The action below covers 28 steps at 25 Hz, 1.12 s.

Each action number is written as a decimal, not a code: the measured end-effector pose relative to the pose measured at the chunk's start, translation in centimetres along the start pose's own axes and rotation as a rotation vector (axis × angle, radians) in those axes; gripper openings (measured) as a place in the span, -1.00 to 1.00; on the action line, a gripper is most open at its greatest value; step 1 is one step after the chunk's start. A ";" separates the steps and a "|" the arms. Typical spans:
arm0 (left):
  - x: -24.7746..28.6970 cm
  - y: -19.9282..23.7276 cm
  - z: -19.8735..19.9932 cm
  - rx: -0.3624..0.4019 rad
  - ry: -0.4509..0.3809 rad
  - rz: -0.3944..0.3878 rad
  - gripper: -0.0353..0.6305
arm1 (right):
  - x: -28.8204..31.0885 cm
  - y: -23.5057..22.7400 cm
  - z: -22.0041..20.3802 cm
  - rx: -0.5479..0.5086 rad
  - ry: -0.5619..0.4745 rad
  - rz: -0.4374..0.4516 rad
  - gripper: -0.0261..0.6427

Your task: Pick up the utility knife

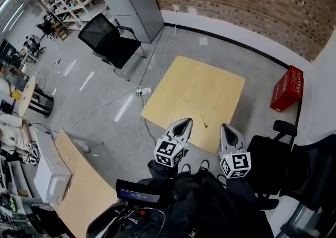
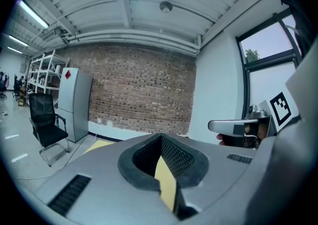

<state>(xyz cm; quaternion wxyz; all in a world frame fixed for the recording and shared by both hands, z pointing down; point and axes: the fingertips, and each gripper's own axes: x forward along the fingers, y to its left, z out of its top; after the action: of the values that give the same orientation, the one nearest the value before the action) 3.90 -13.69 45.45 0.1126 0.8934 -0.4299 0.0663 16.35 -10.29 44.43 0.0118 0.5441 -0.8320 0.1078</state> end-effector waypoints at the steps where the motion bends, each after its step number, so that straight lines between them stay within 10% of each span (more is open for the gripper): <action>1: 0.3 0.0 0.0 0.001 0.001 0.001 -0.89 | 0.1 -0.2 -0.1 0.002 0.002 0.001 -0.91; 28: 0.8 6.7 -5.6 -0.105 0.114 0.027 -0.89 | 6.3 2.5 -5.2 -0.002 0.164 0.019 -0.91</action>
<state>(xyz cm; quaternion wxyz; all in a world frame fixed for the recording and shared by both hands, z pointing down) -0.98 -16.91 52.00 0.1828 0.8752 -0.4376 0.0956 11.00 -13.97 49.91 0.0792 0.5257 -0.8333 0.1513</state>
